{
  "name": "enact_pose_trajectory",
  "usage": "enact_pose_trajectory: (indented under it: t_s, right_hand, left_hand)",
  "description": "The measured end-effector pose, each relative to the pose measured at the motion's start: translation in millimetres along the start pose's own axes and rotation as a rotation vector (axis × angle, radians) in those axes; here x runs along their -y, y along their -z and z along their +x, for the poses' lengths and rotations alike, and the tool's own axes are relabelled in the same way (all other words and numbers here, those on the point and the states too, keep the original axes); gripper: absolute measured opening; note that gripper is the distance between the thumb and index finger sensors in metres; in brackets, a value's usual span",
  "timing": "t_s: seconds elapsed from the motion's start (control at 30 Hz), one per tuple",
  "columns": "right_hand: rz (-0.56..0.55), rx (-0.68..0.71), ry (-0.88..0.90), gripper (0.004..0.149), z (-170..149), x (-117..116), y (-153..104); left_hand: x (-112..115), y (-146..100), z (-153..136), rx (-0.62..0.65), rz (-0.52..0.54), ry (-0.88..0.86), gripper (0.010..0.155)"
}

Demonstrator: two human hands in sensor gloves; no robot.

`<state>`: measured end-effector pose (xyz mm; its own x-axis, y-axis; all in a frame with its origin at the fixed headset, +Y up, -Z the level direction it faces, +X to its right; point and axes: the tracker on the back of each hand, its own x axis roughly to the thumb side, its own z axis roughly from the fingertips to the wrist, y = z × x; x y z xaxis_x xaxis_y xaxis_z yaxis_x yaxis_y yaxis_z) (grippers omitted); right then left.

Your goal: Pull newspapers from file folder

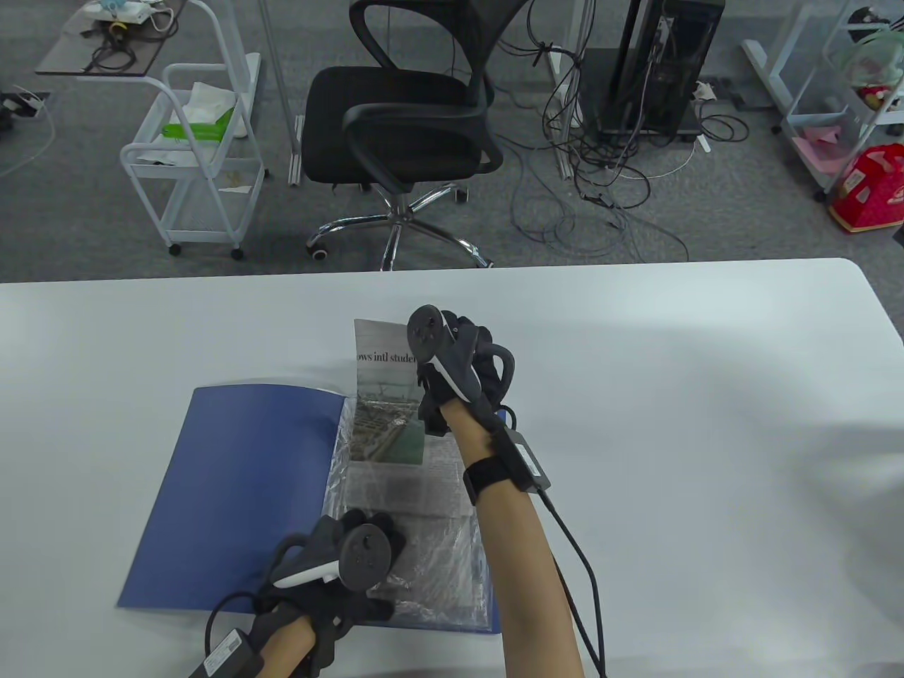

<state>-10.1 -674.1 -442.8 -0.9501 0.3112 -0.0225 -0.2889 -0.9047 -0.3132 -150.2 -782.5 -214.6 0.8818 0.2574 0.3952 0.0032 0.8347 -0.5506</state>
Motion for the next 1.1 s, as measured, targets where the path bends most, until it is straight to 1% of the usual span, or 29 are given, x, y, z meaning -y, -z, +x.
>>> enact_pose_trajectory:
  t_s: [0.03,0.07,0.13,0.17,0.2,0.33,0.37,0.53,0.63,0.7,0.73,0.8,0.9,0.97,1.1]
  right_hand:
    - [-0.05,-0.007,0.031,0.037,-1.9,9.0,-0.3]
    - [-0.074,-0.006,0.045,0.038,-3.1,15.1,-0.3]
    - [-0.137,0.005,0.096,0.038,-8.9,34.3,-1.6]
    - [-0.148,0.004,0.105,0.038,-10.4,38.0,-1.9]
    - [-0.17,0.004,0.139,0.037,-14.8,48.6,-3.0]
    - [-0.21,-0.01,0.234,0.037,-27.0,78.2,-7.8]
    - [-0.224,-0.02,0.261,0.038,-32.3,89.9,-9.4]
    - [-0.265,-0.087,0.4,0.038,-53.1,129.5,-13.8]
    - [-0.296,-0.148,0.487,0.037,-75.4,156.1,-19.0]
    - [-0.314,-0.184,0.52,0.038,-90.4,167.6,-22.4]
    - [-0.325,-0.219,0.542,0.038,-104.3,175.0,-25.6]
    - [-0.329,-0.265,0.561,0.038,-128.2,181.3,-30.8]
    - [-0.316,-0.346,0.591,0.037,-164.3,180.6,-39.0]
    - [-0.301,-0.413,0.601,0.037,-193.5,173.8,-46.3]
    - [-0.256,-0.533,0.568,0.037,-248.7,151.6,-62.3]
  left_hand:
    - [0.1,0.1,0.1,-0.002,-0.002,-0.003,0.084]
    - [0.2,0.2,0.1,-0.004,-0.004,-0.005,0.084]
    - [0.8,0.2,-0.8,-0.002,-0.007,-0.021,0.084]
    - [1.0,0.2,-1.1,0.0,-0.006,-0.026,0.084]
    - [1.2,0.2,-1.5,0.001,-0.004,-0.034,0.084]
    - [0.9,1.0,-1.2,-0.006,-0.011,-0.037,0.083]
    - [0.7,1.1,-1.0,-0.008,-0.012,-0.035,0.084]
    - [0.8,1.4,-1.3,-0.006,-0.012,-0.043,0.084]
    - [1.0,1.5,-1.5,-0.003,-0.011,-0.045,0.083]
    - [1.1,1.6,-1.6,0.0,-0.011,-0.047,0.084]
    - [1.3,1.6,-1.9,0.001,-0.009,-0.049,0.083]
    - [1.4,1.7,-2.0,0.002,-0.009,-0.054,0.083]
    - [1.3,1.7,-1.8,0.001,-0.012,-0.052,0.083]
    - [1.3,1.7,-2.1,0.002,-0.012,-0.055,0.083]
    - [1.5,1.6,-2.4,0.002,-0.012,-0.064,0.083]
